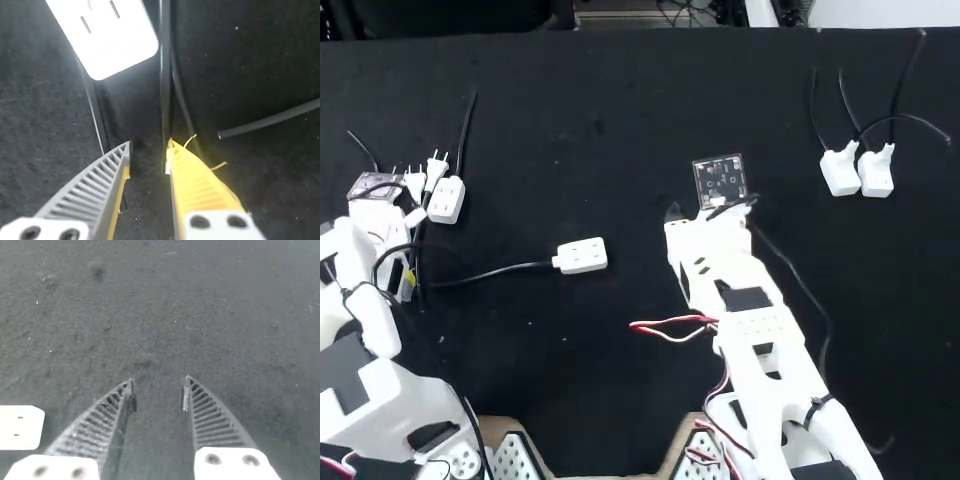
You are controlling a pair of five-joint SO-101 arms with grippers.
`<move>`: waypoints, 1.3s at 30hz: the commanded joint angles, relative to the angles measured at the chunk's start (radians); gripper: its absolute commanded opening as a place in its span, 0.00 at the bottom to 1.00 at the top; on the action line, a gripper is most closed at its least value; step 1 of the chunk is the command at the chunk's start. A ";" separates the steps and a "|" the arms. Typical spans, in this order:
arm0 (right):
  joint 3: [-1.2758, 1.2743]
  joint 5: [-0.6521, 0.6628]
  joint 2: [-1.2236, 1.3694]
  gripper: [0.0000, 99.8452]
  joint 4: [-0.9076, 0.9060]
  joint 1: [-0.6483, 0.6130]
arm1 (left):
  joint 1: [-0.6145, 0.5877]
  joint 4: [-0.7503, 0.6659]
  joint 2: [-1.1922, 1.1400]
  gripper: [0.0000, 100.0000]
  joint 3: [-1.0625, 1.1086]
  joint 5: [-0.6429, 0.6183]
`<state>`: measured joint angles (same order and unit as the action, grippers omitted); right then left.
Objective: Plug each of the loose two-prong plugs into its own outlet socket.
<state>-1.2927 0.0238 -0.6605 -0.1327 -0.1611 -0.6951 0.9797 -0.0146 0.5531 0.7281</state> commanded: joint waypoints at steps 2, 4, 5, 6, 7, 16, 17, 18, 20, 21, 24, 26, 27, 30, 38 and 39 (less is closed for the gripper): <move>0.008 -0.006 -0.025 0.15 0.023 -0.012 | 0.001 0.153 0.068 0.15 -0.125 -0.025; 0.008 -0.006 -0.025 0.15 0.023 -0.014 | 0.001 0.183 0.072 0.20 -0.165 -0.025; 0.007 -0.006 -0.025 0.15 0.023 -0.021 | 0.001 0.181 0.072 0.22 -0.171 -0.026; 0.005 -0.002 -0.025 0.15 0.023 -0.032 | 0.001 0.175 0.068 0.23 -0.171 -0.026; 0.004 -0.002 -0.025 0.15 0.023 -0.043 | 0.002 0.157 0.057 0.23 -0.163 -0.026; 0.002 0.000 -0.025 0.15 0.020 -0.064 | -0.016 0.000 -0.141 0.18 -0.162 -0.025; 0.002 0.000 -0.025 0.15 0.020 -0.064 | -0.025 0.026 -0.141 0.18 -0.179 -0.026; 0.002 0.000 -0.025 0.15 0.021 -0.064 | -0.031 0.058 -0.141 0.18 -0.203 -0.026; 0.002 0.000 -0.025 0.15 0.023 -0.064 | -0.041 0.132 -0.141 0.18 -0.266 -0.029; 0.002 0.000 -0.025 0.15 0.023 -0.064 | -0.050 0.167 -0.141 0.18 -0.308 -0.029; 0.002 0.000 -0.025 0.15 0.023 -0.064 | -0.097 0.238 -0.152 0.18 -0.438 -0.029; 0.002 0.000 -0.025 0.15 0.021 -0.064 | -0.130 0.258 -0.155 0.18 -0.498 -0.026; 0.002 0.000 -0.025 0.15 0.021 -0.066 | -0.140 0.258 -0.155 0.18 -0.507 -0.026; 0.002 0.000 -0.025 0.15 0.021 -0.066 | -0.150 0.255 -0.155 0.18 -0.503 -0.026; 0.002 0.000 -0.025 0.15 0.021 -0.066 | -0.128 0.244 -0.155 0.18 -0.410 -0.025; 0.002 0.000 -0.025 0.15 0.021 -0.066 | -0.127 0.245 -0.153 0.18 -0.410 -0.025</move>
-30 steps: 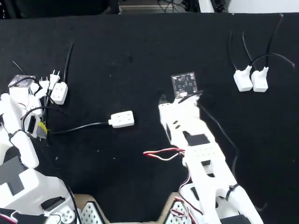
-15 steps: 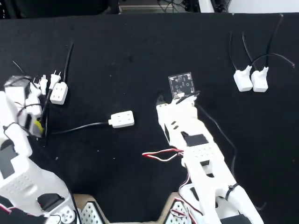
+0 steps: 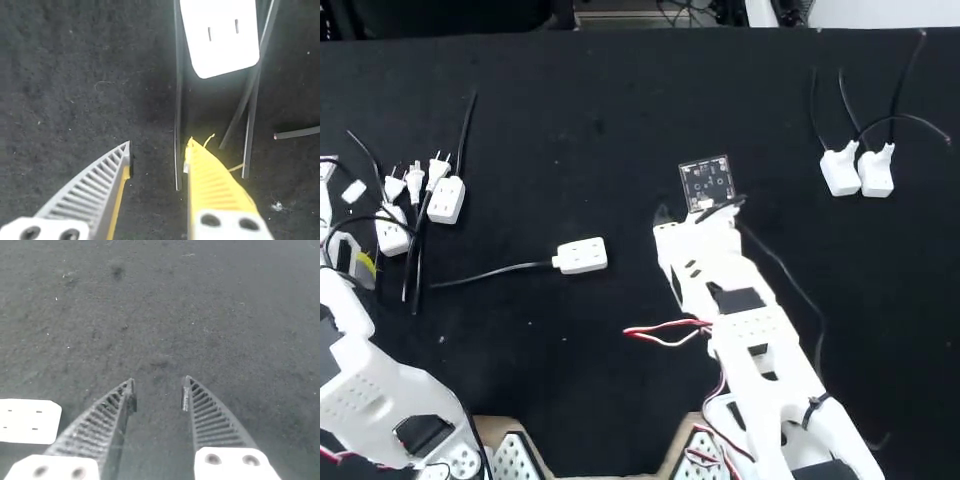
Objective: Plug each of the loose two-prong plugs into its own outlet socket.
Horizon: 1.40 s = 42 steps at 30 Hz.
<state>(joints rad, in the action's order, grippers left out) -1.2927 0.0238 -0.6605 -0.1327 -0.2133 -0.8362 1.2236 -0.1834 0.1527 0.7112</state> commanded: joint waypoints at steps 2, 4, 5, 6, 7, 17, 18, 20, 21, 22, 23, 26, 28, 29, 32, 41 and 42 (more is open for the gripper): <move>0.002 0.000 -0.025 0.15 0.021 -0.014 | 0.015 0.002 0.015 0.18 -0.015 -0.008; 0.002 0.000 -0.025 0.15 0.021 -0.014 | 0.015 0.002 0.015 0.18 -0.007 -0.008; 0.002 0.000 -0.025 0.15 0.021 -0.014 | 0.016 0.002 0.014 0.18 -0.004 -0.008; 0.002 0.000 -0.025 0.15 0.021 -0.014 | 0.018 -0.003 0.009 0.18 0.007 -0.008; 0.002 0.000 -0.025 0.15 0.021 -0.014 | 0.018 -0.008 0.000 0.18 0.018 -0.008; 0.002 0.000 -0.025 0.15 0.020 -0.014 | 0.015 -0.032 -0.166 0.18 -0.042 -0.012; 0.002 0.000 -0.025 0.15 0.021 -0.014 | 0.008 -0.032 -0.166 0.18 -0.048 -0.012; 0.002 0.000 -0.025 0.15 0.021 -0.014 | 0.005 -0.032 -0.166 0.18 -0.061 -0.014; 0.002 0.000 -0.025 0.15 0.021 -0.014 | 0.005 -0.031 -0.164 0.18 -0.067 -0.014; 0.002 0.000 -0.025 0.15 0.021 -0.014 | 0.005 -0.025 -0.164 0.18 -0.074 -0.014; 0.004 0.000 -0.025 0.15 0.021 -0.014 | 0.007 -0.009 -0.164 0.18 -0.081 -0.014; 0.004 0.000 -0.025 0.15 0.023 -0.014 | 0.012 0.040 -0.166 0.18 -0.111 -0.014; 0.004 0.000 -0.025 0.15 0.023 -0.014 | 0.021 0.049 -0.170 0.18 -0.127 -0.014; 0.004 0.000 -0.025 0.15 0.023 -0.014 | 0.021 0.051 -0.173 0.18 -0.134 -0.014; 0.004 0.000 -0.025 0.15 0.023 -0.014 | 0.024 0.051 -0.172 0.18 -0.142 -0.014; 0.004 0.000 -0.025 0.15 0.023 -0.014 | 0.027 0.052 -0.170 0.04 -0.113 -0.011; 0.004 0.000 -0.025 0.15 0.023 -0.014 | 0.024 0.052 -0.166 0.02 -0.111 -0.011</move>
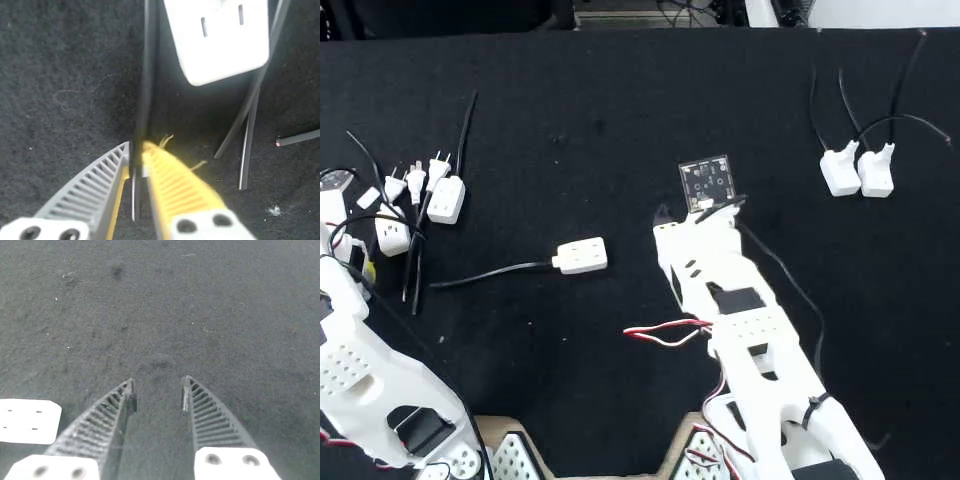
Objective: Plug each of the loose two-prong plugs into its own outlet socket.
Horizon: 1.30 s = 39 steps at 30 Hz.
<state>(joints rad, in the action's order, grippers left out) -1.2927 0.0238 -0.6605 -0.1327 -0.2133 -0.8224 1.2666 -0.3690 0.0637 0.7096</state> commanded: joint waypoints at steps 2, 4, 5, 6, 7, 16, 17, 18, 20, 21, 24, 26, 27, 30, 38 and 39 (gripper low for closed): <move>0.004 0.000 -0.025 0.15 0.023 -0.014 | -0.001 0.009 0.021 0.03 -0.039 -0.011; 0.004 0.000 -0.025 0.15 0.023 -0.014 | -0.031 0.009 0.021 0.03 -0.077 -0.011; 0.004 0.000 -0.025 0.15 0.023 -0.014 | -0.048 0.011 0.021 0.03 -0.099 -0.011; 0.004 0.000 -0.025 0.15 0.023 -0.014 | -0.064 0.011 0.021 0.03 -0.120 -0.011; 0.004 0.000 -0.025 0.15 0.023 -0.014 | -0.082 0.014 0.021 0.03 -0.139 -0.011; 0.004 0.000 -0.025 0.15 0.023 -0.014 | -0.173 0.219 0.012 0.03 -0.374 -0.005; 0.004 0.000 -0.025 0.15 0.023 -0.014 | -0.180 0.230 0.011 0.03 -0.386 -0.005; 0.004 0.000 -0.025 0.15 0.023 -0.014 | -0.189 0.238 0.011 0.03 -0.395 -0.005; 0.004 0.000 -0.025 0.15 0.023 -0.014 | -0.206 0.245 0.012 0.03 -0.409 -0.005; 0.004 0.000 -0.025 0.15 0.021 -0.014 | -0.214 0.245 0.018 0.03 -0.409 -0.005; 0.004 0.000 -0.025 0.15 0.021 -0.014 | -0.225 0.252 0.020 0.03 -0.417 -0.005; 0.004 0.000 -0.025 0.15 0.021 -0.014 | -0.228 0.281 0.020 0.03 -0.435 -0.003; 0.004 0.000 -0.025 0.15 0.021 -0.014 | -0.228 0.304 0.020 0.03 -0.443 0.003; 0.004 0.000 -0.025 0.15 0.021 -0.014 | -0.239 0.422 0.020 0.03 -0.450 0.084; 0.007 0.000 -0.025 0.15 0.023 -0.015 | -0.412 0.491 0.020 0.03 -0.452 0.315; 0.007 0.000 -0.025 0.15 0.023 -0.015 | -0.427 0.491 0.020 0.03 -0.446 0.342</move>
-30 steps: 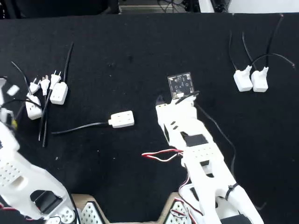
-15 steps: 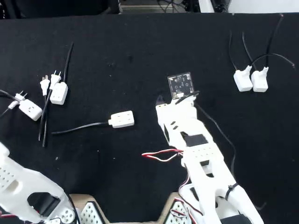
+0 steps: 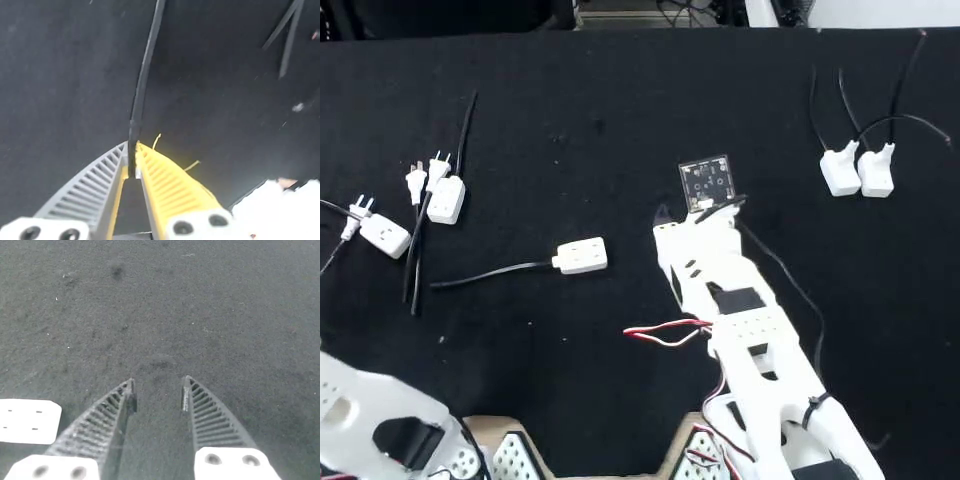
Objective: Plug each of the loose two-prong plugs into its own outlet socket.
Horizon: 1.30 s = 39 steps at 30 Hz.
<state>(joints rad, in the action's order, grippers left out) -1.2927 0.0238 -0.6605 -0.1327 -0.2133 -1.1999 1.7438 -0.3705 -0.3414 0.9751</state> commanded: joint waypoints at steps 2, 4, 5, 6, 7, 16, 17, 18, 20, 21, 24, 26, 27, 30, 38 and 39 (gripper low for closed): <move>0.007 0.000 -0.025 0.15 0.023 -0.017 | -0.064 0.014 0.021 0.03 -0.030 0.114; 0.005 0.002 -0.025 0.15 0.023 -0.032 | -0.062 0.014 0.021 0.04 -0.028 0.123; 0.004 0.002 -0.025 0.15 0.023 -0.040 | -0.058 0.014 0.021 0.07 -0.031 0.121; 0.004 0.002 -0.025 0.15 0.021 -0.044 | -0.044 0.014 0.021 0.11 -0.033 0.121; 0.004 0.002 -0.025 0.15 0.020 -0.046 | -0.024 0.014 0.021 0.15 -0.031 0.121; 0.002 0.002 -0.025 0.15 0.018 -0.044 | 0.113 -0.107 0.009 0.28 -0.030 0.129; 0.002 0.002 -0.025 0.15 0.018 -0.044 | 0.113 -0.144 0.009 0.28 -0.025 0.130; 0.002 0.002 -0.025 0.15 0.018 -0.044 | 0.110 -0.180 0.008 0.28 -0.024 0.130; 0.002 0.002 -0.025 0.15 0.018 -0.044 | 0.093 -0.250 -0.018 0.28 -0.024 0.132; 0.002 0.002 -0.025 0.15 0.018 -0.044 | 0.085 -0.275 -0.043 0.28 -0.028 0.132; 0.002 0.002 -0.025 0.15 0.018 -0.044 | 0.074 -0.299 -0.118 0.28 -0.036 0.135; 0.002 0.002 -0.025 0.15 0.018 -0.046 | 0.074 -0.290 -0.153 0.28 -0.030 0.155; 0.002 0.002 -0.025 0.15 0.018 -0.046 | 0.074 -0.278 -0.170 0.28 -0.036 0.163; 0.002 0.002 -0.025 0.15 0.018 -0.046 | 0.079 -0.241 -0.195 0.28 -0.070 0.166; 0.002 0.002 -0.025 0.15 0.018 -0.046 | 0.088 -0.178 -0.201 0.05 -0.124 0.166; 0.002 0.002 -0.025 0.15 0.018 -0.046 | 0.088 -0.181 -0.201 0.02 -0.119 0.166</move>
<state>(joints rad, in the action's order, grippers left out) -1.2927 0.0238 -0.6605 -0.1327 -0.2440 -1.1063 1.5551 -0.5869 -0.4089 1.1316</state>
